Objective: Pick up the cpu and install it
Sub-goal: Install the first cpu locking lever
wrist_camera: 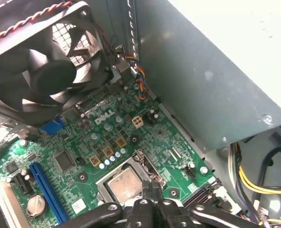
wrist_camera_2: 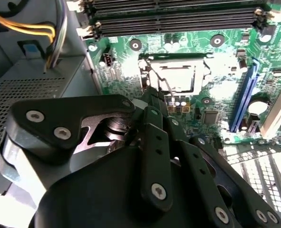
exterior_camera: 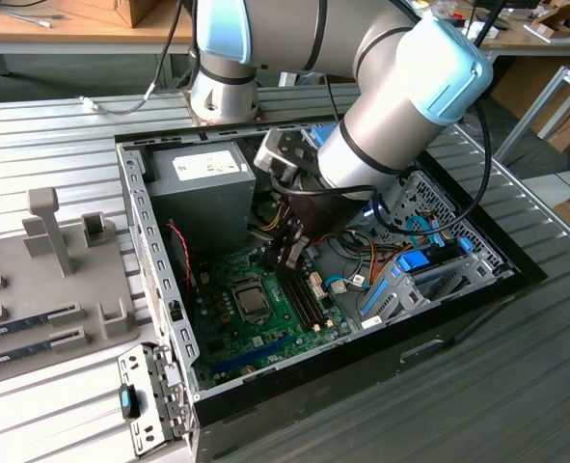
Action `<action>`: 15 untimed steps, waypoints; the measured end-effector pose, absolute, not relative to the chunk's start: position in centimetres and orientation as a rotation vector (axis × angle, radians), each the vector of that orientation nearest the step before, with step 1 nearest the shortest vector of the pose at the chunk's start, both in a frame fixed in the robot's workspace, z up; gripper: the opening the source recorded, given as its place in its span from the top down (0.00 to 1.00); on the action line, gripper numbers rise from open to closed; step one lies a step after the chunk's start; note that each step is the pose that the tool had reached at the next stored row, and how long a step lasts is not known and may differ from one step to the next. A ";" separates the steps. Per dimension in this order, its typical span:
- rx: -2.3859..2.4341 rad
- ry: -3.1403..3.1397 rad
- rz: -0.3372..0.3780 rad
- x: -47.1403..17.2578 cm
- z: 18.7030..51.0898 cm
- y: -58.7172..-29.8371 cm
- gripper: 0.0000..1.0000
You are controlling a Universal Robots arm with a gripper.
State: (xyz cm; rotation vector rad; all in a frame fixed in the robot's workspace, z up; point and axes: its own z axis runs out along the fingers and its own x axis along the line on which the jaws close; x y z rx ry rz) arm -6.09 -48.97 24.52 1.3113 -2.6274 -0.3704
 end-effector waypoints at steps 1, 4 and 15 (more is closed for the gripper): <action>1.312 -2.627 -0.377 -5.9 24.5 -48.9 0.89; 1.308 -2.621 -0.381 -5.3 24.5 -48.9 0.89; 1.304 -2.618 -0.368 -5.2 24.2 -49.1 0.89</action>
